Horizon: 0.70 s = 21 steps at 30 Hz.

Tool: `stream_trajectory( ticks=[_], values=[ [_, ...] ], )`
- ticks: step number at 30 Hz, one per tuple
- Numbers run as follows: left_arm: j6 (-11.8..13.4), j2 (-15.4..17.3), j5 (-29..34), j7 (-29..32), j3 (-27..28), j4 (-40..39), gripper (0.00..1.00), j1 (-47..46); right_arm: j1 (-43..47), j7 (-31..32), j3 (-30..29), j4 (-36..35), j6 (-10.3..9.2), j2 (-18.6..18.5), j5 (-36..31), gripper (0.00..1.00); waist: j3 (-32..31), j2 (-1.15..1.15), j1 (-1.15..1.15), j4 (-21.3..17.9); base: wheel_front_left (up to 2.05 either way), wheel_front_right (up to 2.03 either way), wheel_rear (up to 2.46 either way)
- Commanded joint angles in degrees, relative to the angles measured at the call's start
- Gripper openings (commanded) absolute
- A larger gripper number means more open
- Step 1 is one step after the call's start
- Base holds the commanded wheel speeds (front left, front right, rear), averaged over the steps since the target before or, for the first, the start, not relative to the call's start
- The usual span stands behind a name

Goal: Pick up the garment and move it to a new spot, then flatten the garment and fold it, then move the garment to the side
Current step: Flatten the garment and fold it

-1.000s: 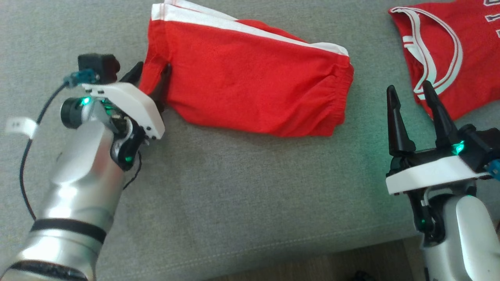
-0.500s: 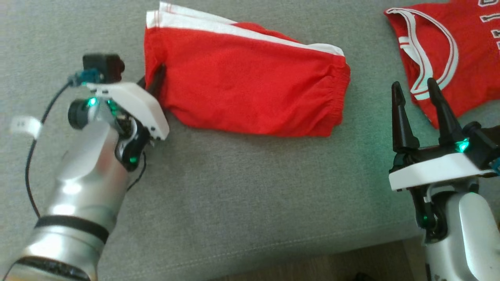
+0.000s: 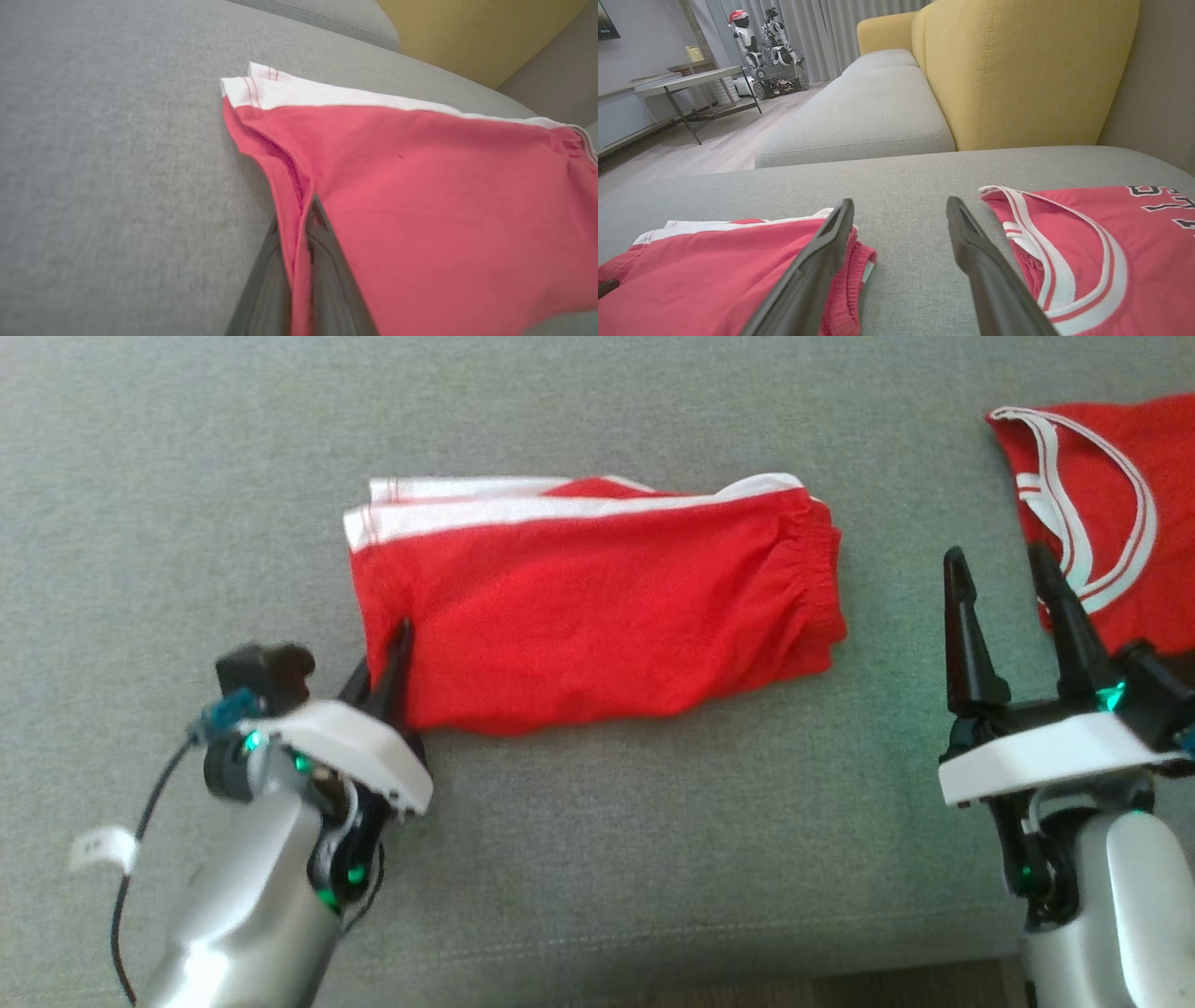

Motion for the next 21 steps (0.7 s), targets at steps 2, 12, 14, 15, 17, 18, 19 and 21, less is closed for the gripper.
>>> stream_trajectory(
  ticks=[2, 12, 14, 15, 17, 18, 19, 21],
  values=[
    [1.49, 2.4, -0.43, 0.21, 2.17, -4.84, 0.0, 1.64, 0.68, 0.38, 1.01, -2.31, -0.05, -0.17, -0.35, 1.0, -0.89, 0.0, 0.0, 0.75, 0.0, 0.0, 0.0],
    [9.09, 5.43, 3.18, -3.04, 6.45, -18.6, 1.0, 8.63, 1.45, 0.94, 1.39, -3.11, -0.05, -0.17, -1.74, 1.0, -3.82, 0.0, 0.0, 0.95, 0.0, 0.0, 0.0],
    [10.76, 6.26, 5.01, -3.36, 8.05, -21.69, 1.0, 9.87, 1.68, 1.36, 1.55, -3.38, -0.05, -0.17, -2.66, 1.0, -4.63, 0.0, 0.0, 1.16, 0.0, 0.0, 0.0],
    [11.5, 6.61, 5.96, -3.43, 8.75, -23.24, 1.0, 10.53, 1.82, 1.58, 1.75, -3.54, -0.05, -0.17, -3.01, 1.0, -5.07, 0.0, 0.0, 1.31, 0.0, 0.0, 0.0],
    [12.67, 7.21, 7.81, -3.5, 9.88, -26.43, 1.0, 11.89, 2.13, 2.07, 1.9, -3.89, -0.05, -0.17, -3.65, 1.0, -5.76, 0.0, 0.0, 1.6, 0.0, 0.0, 0.0],
    [13.03, 7.34, 8.48, -3.52, 10.24, -27.95, 1.0, 12.61, 2.27, 2.29, 1.93, -4.07, -0.05, -0.17, -3.91, 1.0, -6.08, 0.0, 0.0, 1.79, 0.0, 0.0, 0.0],
    [13.35, 7.66, 9.25, -3.52, 10.38, -29.07, 1.0, 13.36, 2.44, 2.48, 2.04, -4.18, -0.05, -0.2, -4.22, 1.0, -6.52, 0.0, 0.0, 1.93, 0.0, 0.0, 0.0],
    [13.75, 8.27, 10.42, -3.53, 10.44, -30.65, 1.0, 14.76, 2.96, 2.89, 2.1, -4.32, -0.05, -0.2, -4.39, 1.0, -7.29, 0.0, 0.0, 2.14, 0.0, 0.0, 0.0]
  ],
)
